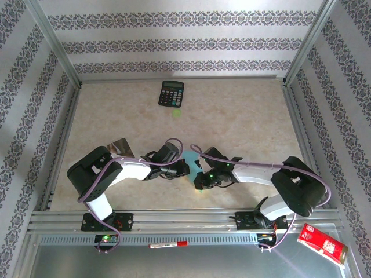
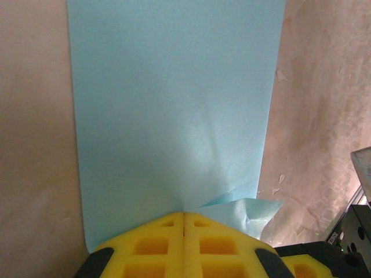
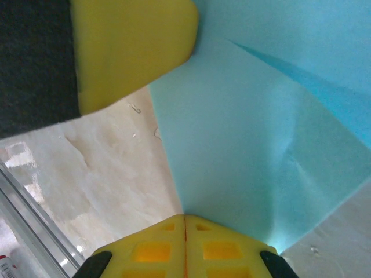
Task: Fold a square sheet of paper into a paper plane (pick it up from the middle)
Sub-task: Third fold the triangle at the center of the table.
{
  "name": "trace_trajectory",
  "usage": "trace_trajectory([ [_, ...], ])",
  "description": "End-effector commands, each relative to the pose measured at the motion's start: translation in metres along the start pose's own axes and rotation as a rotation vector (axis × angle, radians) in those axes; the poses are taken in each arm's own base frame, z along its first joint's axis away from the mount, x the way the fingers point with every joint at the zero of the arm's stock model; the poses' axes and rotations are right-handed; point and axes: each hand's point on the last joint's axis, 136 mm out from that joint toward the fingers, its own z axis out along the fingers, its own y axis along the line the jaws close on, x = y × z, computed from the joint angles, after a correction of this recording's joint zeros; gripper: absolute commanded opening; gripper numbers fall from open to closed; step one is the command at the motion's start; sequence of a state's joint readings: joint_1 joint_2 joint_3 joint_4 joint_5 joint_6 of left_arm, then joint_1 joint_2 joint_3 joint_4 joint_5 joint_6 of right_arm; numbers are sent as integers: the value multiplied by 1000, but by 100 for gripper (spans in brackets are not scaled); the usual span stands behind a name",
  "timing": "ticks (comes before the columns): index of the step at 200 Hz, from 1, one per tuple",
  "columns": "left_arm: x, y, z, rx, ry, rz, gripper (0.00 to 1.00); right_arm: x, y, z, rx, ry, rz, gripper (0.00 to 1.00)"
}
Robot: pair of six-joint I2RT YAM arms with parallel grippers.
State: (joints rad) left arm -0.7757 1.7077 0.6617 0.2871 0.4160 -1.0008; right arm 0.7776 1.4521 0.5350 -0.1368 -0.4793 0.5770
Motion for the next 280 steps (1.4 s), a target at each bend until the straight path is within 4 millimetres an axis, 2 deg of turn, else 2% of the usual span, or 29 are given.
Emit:
trace_trajectory([
  [1,18,52,2,-177,65,-46,0,52,-37,6,130,122,132,6],
  [47,18,56,2,-189,66,-46,0,74,-47,4,153,122,190,5],
  [79,18,60,2,-200,69,-46,0,73,-45,-2,152,93,205,4],
  [84,19,60,2,-203,70,-46,0,83,-52,-1,165,109,213,4],
  [160,20,68,5,-229,78,-43,0,96,-53,-13,157,103,227,4],
  [190,19,68,5,-229,80,-41,0,80,-33,-27,109,57,175,4],
  [195,19,67,5,-229,80,-40,0,67,-19,-33,79,24,154,4],
  [219,18,66,6,-222,79,-43,0,38,9,-45,-20,-63,120,4],
  [254,18,65,5,-218,79,-42,0,18,21,-39,-31,-63,88,5],
  [280,19,65,5,-218,79,-46,0,9,19,-26,-23,-34,81,4],
])
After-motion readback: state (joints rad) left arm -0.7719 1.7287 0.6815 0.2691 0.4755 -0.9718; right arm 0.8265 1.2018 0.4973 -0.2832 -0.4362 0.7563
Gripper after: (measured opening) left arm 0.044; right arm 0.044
